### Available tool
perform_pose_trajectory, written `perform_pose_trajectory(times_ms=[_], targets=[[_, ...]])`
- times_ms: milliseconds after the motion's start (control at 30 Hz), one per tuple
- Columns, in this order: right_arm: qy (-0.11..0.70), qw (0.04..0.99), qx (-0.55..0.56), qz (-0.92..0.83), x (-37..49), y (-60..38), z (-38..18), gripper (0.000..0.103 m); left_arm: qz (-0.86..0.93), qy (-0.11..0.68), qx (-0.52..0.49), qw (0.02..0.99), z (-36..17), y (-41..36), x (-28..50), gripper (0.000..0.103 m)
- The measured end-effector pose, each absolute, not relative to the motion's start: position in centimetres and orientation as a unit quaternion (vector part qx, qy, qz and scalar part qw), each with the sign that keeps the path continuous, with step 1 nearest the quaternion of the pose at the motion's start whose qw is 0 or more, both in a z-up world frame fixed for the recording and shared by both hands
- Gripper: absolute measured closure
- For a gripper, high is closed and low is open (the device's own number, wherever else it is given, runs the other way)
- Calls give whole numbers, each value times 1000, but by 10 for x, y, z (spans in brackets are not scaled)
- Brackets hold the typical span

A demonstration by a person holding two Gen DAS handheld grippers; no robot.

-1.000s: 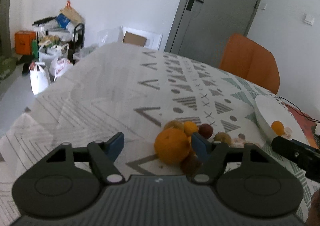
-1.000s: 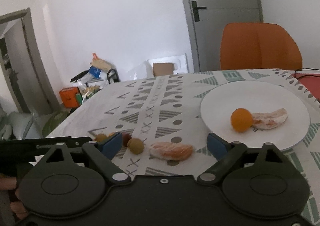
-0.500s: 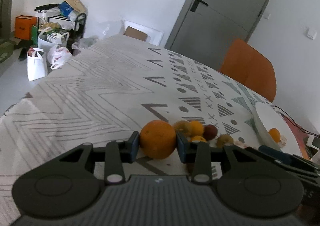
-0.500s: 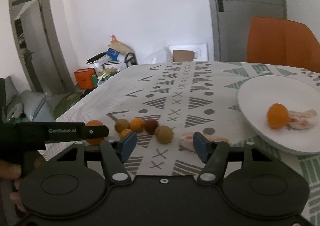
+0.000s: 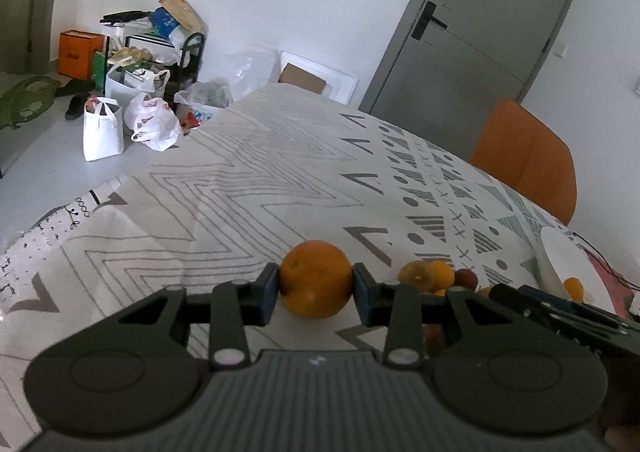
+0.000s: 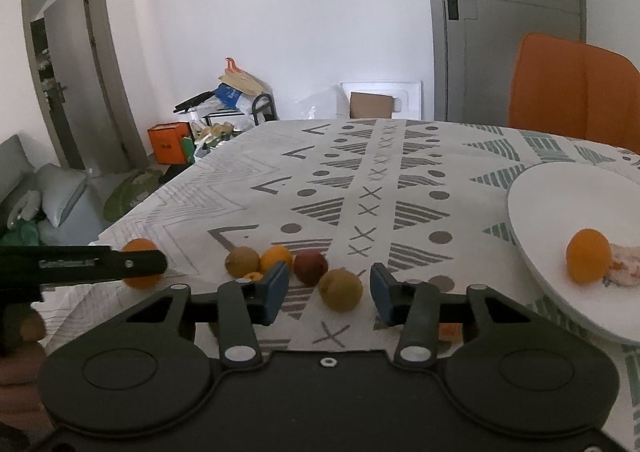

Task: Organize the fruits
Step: 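Grasp a brown kiwi with the right gripper while the left gripper holds the orange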

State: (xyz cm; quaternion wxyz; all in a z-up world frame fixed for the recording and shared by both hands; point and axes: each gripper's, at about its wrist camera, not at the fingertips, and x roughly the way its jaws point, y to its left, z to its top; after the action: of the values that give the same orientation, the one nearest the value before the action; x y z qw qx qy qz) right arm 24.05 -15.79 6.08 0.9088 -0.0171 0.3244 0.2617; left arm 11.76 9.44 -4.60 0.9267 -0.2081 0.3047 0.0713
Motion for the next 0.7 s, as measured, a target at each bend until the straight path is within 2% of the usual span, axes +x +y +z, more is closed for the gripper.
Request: perform_pose_trajectory(times_ms=[67,133,167,200,700], targets=[[326,908,-30,260,246,-154,56,58,71,304,-208,927,-46,94,117,65],[335,904,-49,259,249,-149,50,66,71,305,-206,927,-46,93,118,65],[341,902,-49,260,251,-149,48,75,71,305,-204,927,-45,92,118,65],[343,901,-44,263,251,-150,47,78,71,306,-201,928,-44,92,119,65],[276,925,1,260,239,-221,91,78,53,290,-157,943,-21,37,131,65]])
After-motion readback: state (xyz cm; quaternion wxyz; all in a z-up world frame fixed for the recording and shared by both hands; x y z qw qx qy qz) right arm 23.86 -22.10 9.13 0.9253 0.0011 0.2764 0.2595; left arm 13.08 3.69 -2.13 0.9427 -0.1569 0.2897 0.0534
